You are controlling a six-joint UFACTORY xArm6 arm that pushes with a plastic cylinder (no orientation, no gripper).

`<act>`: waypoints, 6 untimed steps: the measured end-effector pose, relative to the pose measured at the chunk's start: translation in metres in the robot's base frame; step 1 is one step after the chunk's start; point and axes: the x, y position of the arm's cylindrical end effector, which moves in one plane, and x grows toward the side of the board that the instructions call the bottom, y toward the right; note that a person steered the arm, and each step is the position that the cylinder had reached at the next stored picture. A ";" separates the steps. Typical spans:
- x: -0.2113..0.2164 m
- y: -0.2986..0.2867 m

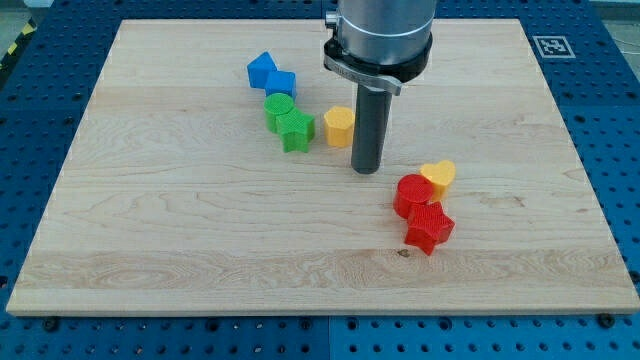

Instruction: Move your arm down

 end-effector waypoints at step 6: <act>0.050 -0.012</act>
